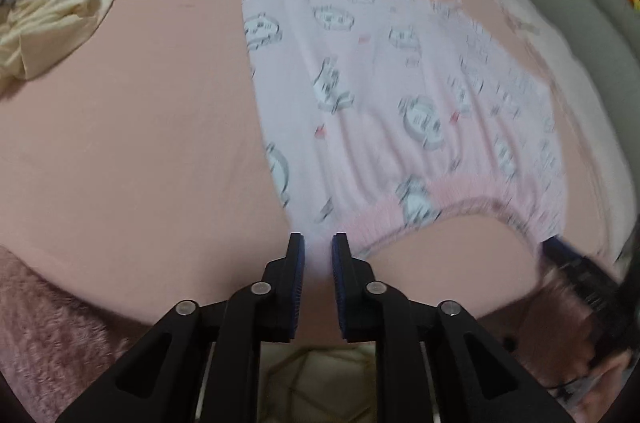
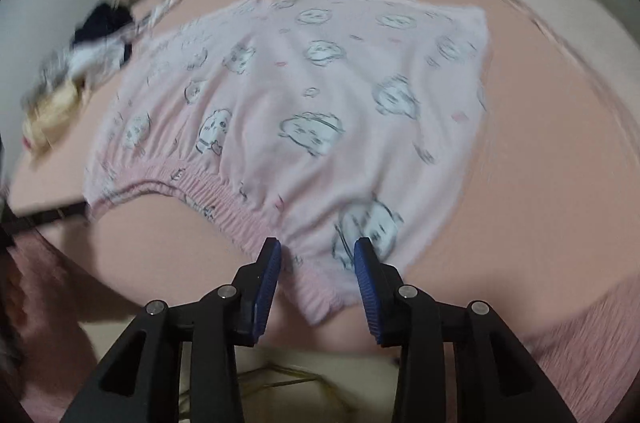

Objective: Fold clothes

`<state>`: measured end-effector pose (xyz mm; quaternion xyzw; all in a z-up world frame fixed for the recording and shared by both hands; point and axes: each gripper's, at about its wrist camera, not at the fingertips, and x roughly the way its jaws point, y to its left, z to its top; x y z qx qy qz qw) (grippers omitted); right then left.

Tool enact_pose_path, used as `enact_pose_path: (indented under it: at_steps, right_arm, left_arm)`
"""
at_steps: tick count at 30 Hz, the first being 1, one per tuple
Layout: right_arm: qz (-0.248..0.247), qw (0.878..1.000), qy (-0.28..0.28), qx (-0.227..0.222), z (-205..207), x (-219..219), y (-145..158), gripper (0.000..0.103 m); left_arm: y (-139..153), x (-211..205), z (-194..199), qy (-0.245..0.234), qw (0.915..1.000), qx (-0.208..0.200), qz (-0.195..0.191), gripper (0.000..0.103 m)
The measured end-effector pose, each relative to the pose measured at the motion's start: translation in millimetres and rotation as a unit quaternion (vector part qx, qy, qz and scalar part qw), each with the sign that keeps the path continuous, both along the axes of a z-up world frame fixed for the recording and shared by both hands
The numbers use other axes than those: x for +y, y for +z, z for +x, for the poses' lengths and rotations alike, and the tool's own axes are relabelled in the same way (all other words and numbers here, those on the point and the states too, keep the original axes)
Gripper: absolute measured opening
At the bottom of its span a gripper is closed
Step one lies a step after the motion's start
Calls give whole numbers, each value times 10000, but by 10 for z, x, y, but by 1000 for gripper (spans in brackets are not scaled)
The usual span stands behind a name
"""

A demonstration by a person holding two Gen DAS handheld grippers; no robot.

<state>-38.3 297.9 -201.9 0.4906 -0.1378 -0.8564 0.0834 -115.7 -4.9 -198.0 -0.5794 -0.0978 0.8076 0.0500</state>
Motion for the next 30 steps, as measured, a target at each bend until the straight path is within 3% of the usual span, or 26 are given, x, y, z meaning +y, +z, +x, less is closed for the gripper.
enact_pose_path:
  at_steps: [4, 7, 9, 13, 15, 16, 18, 19, 20, 22, 24, 27, 30]
  right_arm:
    - [-111, 9997, -59, -221, 4, 46, -84, 38]
    - [-285, 9991, -237, -209, 49, 145, -76, 38]
    - [-368, 9980, -490, -146, 96, 263, -49, 41]
    - [-299, 9946, -798, -599, 24, 353, -239, 46]
    - [-391, 9951, -707, -576, -13, 330, -254, 55]
    - [-435, 9953, -651, -561, -34, 310, -262, 64]
    - [-511, 9963, -461, -509, -88, 217, -282, 65]
    - [-577, 9963, -411, -491, -68, 241, -277, 63]
    - [-644, 9961, -362, -473, -48, 266, -271, 50]
    - [-836, 9948, -344, -480, -8, 313, -270, 29]
    - [-849, 9942, -431, -508, 6, 328, -285, 28]
    - [-1015, 9916, -554, -586, -39, 379, -347, 28]
    - [-1311, 9874, -645, -610, -23, 472, -353, 29]
  left_arm:
    - [51, -103, 74, 278, 9984, 112, 482, 18]
    - [187, -253, 120, 670, 9905, 564, 1056, 21]
    - [151, -327, 118, 796, 9897, 528, 1070, 31]
    - [-45, -445, 160, 997, 9851, 212, 1387, 32]
    - [-97, -443, 189, 979, 9841, 165, 1474, 32]
    - [-94, -445, 205, 965, 9839, 190, 1491, 32]
    - [-73, -452, 240, 965, 9795, 188, 1758, 32]
    - [-48, -490, 271, 987, 9765, 189, 1907, 32]
    - [5, -580, 331, 1100, 9753, 226, 1902, 32]
    - [53, -632, 402, 1469, 9764, 378, 1535, 32]
    - [41, -661, 419, 1495, 9760, 377, 1537, 32]
    - [4, -674, 401, 1500, 9709, 294, 1842, 32]
    - [-13, -620, 371, 1453, 9713, 241, 1870, 39]
